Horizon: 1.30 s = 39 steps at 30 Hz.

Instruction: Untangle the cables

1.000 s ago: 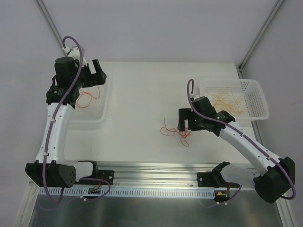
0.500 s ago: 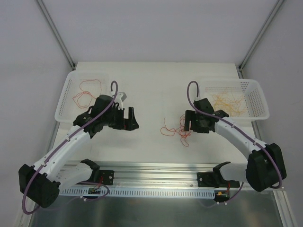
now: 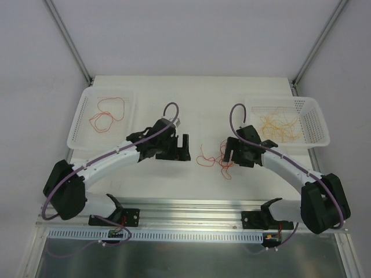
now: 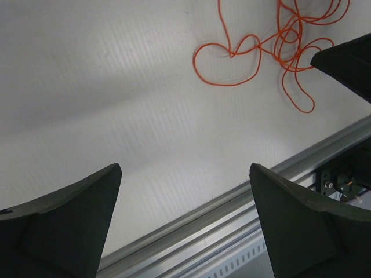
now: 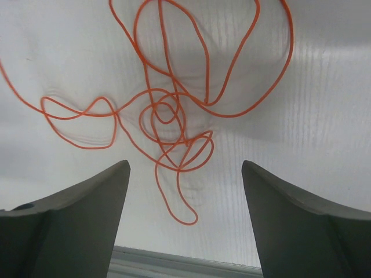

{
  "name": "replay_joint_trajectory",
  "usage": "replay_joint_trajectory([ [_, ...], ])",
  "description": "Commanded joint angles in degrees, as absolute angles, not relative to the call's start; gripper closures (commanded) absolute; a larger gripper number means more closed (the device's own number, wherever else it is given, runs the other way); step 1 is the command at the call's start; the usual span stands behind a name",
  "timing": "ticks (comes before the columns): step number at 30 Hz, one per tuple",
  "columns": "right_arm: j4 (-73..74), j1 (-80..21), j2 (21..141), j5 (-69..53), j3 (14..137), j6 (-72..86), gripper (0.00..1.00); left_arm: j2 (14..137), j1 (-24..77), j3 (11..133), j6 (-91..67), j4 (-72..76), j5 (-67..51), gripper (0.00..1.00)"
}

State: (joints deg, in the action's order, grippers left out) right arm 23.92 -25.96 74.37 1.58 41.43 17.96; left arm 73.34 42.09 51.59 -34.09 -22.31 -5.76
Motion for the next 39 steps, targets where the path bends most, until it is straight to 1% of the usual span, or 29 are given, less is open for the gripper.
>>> replay_joint_trajectory([
  [1,24.5,-25.8,67.6,3.3,41.3,20.5,0.17,82.2,46.2,61.1,-37.4,-17.4,-1.2,0.07],
  [2,25.4,-25.8,66.3,3.3,41.0,20.6,0.14,86.8,46.7,64.4,-37.5,-17.2,-1.2,0.08],
  [6,26.7,-25.9,61.1,4.0,39.8,21.6,0.1,96.5,48.9,71.7,-36.9,-16.8,-0.3,0.15],
  [7,26.9,-25.8,60.0,4.0,39.6,21.8,0.09,98.1,49.2,72.8,-36.6,-16.9,1.3,0.2],
  [9,27.1,-25.8,57.6,4.0,38.8,22.3,0.09,102.2,49.5,75.1,-36.7,-16.9,2.3,0.26],
  [10,27.0,-25.8,56.9,3.9,38.5,22.3,0.09,103.3,49.6,75.8,-36.9,-16.8,2.7,0.31],
  [13,26.9,-26.0,54.8,3.6,37.6,22.4,0.08,107.8,49.8,78.0,-37.0,-16.8,4.6,0.39],
  [15,26.7,-25.9,54.7,3.4,37.3,22.4,0.08,109.4,49.9,78.9,-36.9,-16.9,4.8,0.43],
  [17,26.1,-26.0,54.8,3.3,37.2,22.2,0.08,111.5,50.2,80.5,-36.7,-16.9,4.9,0.5],
  [19,25.2,-26.0,55.4,2.9,36.8,22.1,0.08,112.7,50.4,81.1,-36.4,-16.8,5.4,0.59],
  [20,24.5,-25.9,55.9,2.7,36.8,21.9,0.08,113.4,50.7,81.6,-36.2,-16.9,5.4,0.72],
  [23,22.9,-25.8,58.5,2.5,37.3,21.6,0.08,111.7,50.8,80.5,-35.2,-17.0,5.5,1.0],
  [27,20.5,-25.8,63.3,2.5,38.0,22.2,0.08,104.1,50.8,75.2,-31.5,-17.0,7.8,1.0],
  [28,19.8,-25.9,65.1,2.5,38.1,22.6,0.08,100.6,50.8,74.1,-30.9,-17.3,8.1,1.0],
  [31,17.2,-25.8,68.0,1.9,39.4,22.8,0.11,93.7,50.9,69.4,-29.7,-18.3,8.6,1.0],
  [39,16.5,-25.8,73.3,2.6,42.5,22.6,0.14,81.8,50.8,67.1,-26.6,-25.4,9.9,1.0],
])
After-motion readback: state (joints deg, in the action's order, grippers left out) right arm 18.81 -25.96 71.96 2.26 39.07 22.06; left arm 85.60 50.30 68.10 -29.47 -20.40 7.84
